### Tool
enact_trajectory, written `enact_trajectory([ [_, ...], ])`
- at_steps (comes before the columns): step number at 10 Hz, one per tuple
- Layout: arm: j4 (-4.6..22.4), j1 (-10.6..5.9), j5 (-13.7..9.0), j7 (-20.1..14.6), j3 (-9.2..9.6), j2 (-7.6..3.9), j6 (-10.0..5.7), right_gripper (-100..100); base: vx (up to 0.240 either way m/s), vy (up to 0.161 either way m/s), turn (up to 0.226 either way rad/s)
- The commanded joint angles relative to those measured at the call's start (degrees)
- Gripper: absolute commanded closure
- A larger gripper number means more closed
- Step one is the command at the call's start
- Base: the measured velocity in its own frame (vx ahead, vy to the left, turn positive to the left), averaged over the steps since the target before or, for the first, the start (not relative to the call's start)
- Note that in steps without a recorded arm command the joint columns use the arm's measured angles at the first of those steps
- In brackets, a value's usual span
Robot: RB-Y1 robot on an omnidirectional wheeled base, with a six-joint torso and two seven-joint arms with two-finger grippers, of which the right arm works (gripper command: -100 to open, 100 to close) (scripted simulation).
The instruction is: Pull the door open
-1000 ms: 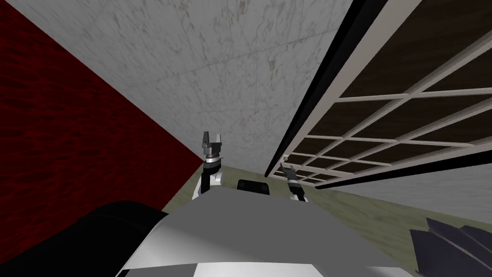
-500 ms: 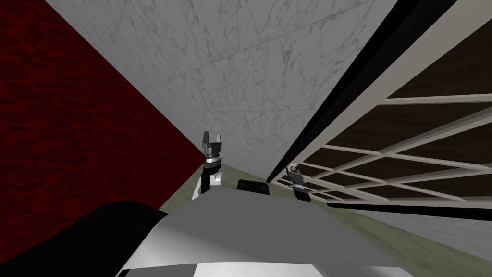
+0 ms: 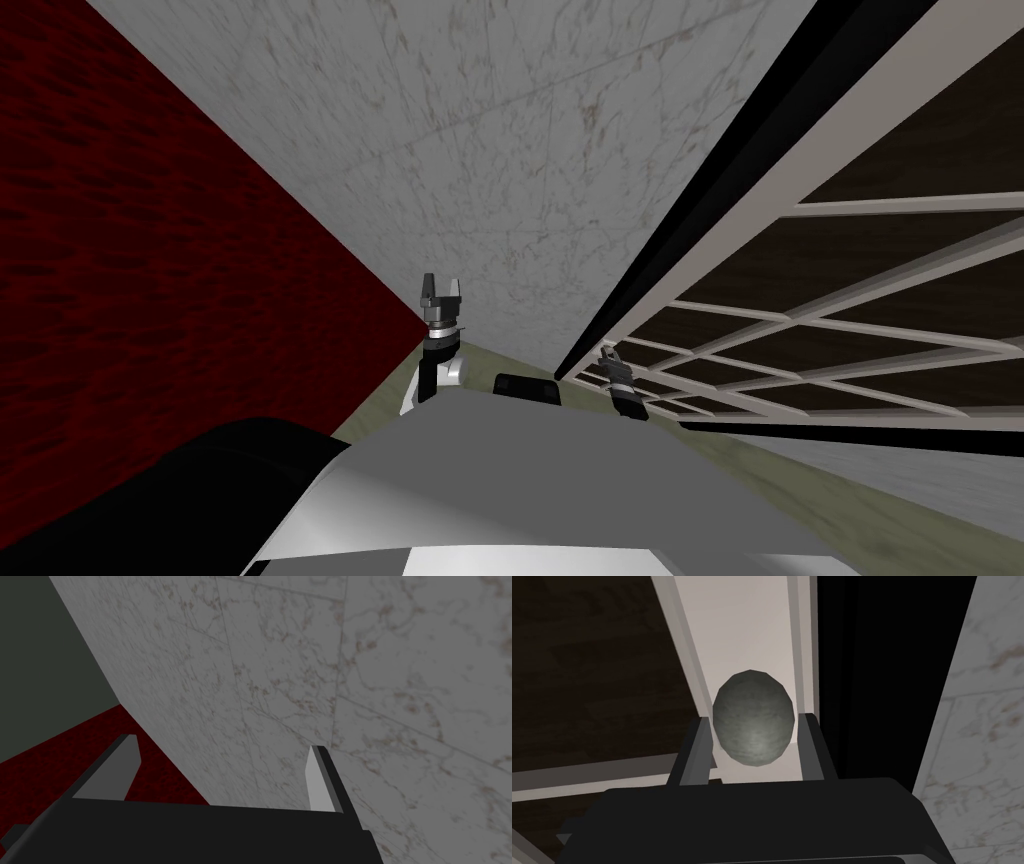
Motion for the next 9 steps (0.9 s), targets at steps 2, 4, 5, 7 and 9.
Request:
enact_trajectory([
  [2,0.05,-0.08,0.08,-0.04,0.20,0.17,0.03,100,0.000,0.000,0.000],
  [4,-0.17,0.46,-0.40,-2.75,0.48,-0.05,-0.24,100,-0.007,-0.006,0.012],
  [5,-0.30,0.79,-0.69,-4.73,0.84,-0.07,-0.43,100,-0.008,-0.010,0.020],
  [7,-0.49,1.25,-1.10,-7.42,1.34,-0.10,-0.70,100,-0.007,-0.010,0.021],
  [9,-0.67,1.70,-1.52,-10.12,1.84,-0.12,-0.97,100,-0.006,-0.006,0.014],
])
